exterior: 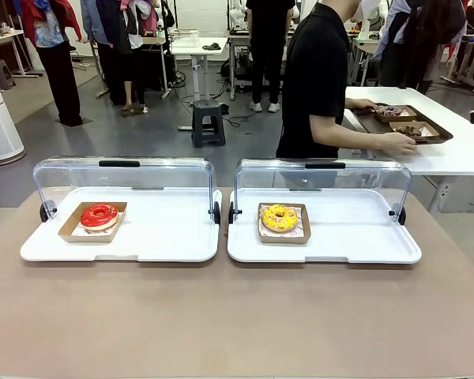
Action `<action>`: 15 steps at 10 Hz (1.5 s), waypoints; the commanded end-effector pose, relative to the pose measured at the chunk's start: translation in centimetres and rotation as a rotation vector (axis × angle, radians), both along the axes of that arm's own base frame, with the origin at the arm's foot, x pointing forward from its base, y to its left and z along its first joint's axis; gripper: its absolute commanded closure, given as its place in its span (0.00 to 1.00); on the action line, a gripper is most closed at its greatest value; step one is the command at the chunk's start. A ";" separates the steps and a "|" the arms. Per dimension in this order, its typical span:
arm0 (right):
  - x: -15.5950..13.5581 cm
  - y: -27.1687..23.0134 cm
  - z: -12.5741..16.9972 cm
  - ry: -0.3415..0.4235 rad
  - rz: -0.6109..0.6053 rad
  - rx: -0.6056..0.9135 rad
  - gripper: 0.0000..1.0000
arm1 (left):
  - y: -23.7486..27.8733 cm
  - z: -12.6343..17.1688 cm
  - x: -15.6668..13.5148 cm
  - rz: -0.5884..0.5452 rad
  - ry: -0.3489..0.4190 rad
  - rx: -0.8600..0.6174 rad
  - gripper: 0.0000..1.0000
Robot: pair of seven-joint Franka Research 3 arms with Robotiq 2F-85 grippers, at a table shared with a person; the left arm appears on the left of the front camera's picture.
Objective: Provide the desired donut to the person.
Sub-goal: Place the picked Paper togo box onto the Handle tray extended by the person.
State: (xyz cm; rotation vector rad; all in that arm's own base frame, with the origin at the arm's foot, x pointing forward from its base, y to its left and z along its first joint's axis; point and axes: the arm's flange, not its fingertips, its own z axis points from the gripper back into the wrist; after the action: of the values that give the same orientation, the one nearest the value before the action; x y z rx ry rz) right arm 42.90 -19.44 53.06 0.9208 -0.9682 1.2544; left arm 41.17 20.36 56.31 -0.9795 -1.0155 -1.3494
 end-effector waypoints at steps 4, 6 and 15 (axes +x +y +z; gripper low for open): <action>-0.4 -1.1 -0.3 0.010 -0.027 -0.004 0.00 | 0.0 0.3 -0.1 -0.003 -0.005 -0.008 0.00; -0.4 -1.1 -0.3 0.010 -0.027 -0.004 0.00 | 0.0 0.3 -0.1 -0.003 -0.005 -0.008 0.00; -0.4 -1.1 -0.3 0.010 -0.027 -0.004 0.00 | 0.0 0.3 -0.1 -0.003 -0.005 -0.008 0.00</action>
State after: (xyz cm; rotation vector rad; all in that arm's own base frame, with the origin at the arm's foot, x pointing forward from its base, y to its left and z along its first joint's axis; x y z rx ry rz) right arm 42.59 -20.55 52.84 0.8975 -0.9654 1.2280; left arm 41.17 20.36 56.32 -0.9795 -1.0155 -1.3494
